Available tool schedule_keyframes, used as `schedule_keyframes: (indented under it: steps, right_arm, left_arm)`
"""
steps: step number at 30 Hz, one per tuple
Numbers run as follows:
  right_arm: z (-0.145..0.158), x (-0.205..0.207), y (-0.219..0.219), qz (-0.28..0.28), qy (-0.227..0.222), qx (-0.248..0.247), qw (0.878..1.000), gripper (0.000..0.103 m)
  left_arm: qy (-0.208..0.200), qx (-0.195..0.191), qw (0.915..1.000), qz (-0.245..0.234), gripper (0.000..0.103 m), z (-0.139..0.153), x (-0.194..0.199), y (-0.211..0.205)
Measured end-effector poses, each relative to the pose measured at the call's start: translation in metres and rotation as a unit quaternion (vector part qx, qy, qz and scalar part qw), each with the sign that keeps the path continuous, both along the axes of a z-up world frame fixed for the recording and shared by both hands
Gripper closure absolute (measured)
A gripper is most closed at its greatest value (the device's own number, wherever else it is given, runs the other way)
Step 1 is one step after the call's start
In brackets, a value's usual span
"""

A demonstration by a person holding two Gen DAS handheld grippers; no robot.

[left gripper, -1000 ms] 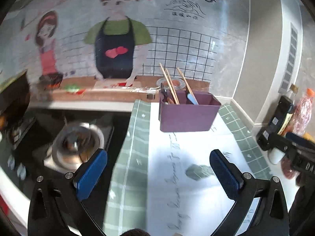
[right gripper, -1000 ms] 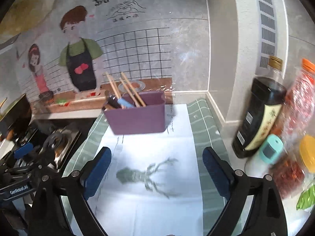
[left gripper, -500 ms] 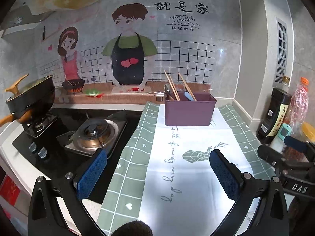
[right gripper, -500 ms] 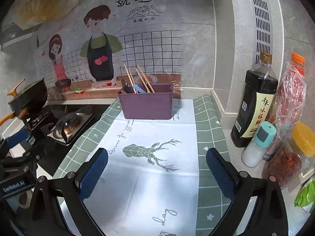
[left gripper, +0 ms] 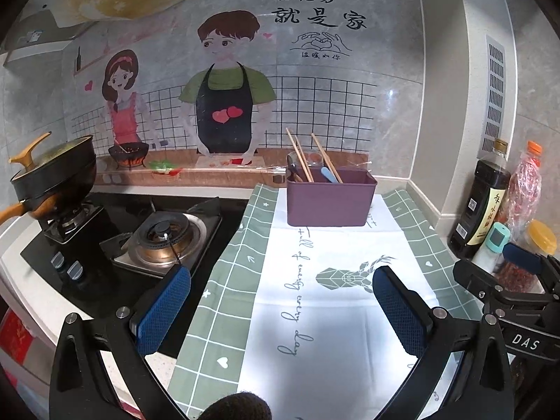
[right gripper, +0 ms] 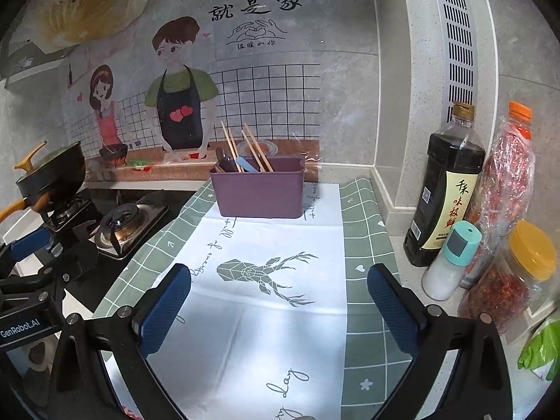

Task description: Organize utensils

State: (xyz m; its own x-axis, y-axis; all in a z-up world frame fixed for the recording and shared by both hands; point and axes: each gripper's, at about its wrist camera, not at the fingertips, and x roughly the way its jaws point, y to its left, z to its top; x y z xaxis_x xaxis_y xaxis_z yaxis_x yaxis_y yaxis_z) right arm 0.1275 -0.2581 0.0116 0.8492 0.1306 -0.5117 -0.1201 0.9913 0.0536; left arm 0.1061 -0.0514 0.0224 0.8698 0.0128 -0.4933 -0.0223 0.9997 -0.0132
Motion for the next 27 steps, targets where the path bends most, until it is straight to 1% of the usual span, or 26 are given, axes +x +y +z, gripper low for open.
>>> schedule_keyframes:
  steps: [27]
  right_arm:
    - [0.0043, -0.0055, -0.0016, 0.005, -0.005, -0.001, 1.000, 0.002]
  left_arm:
    - [0.007, -0.013, 0.9999, 0.004, 0.000, -0.0014, -0.0052, -0.0017]
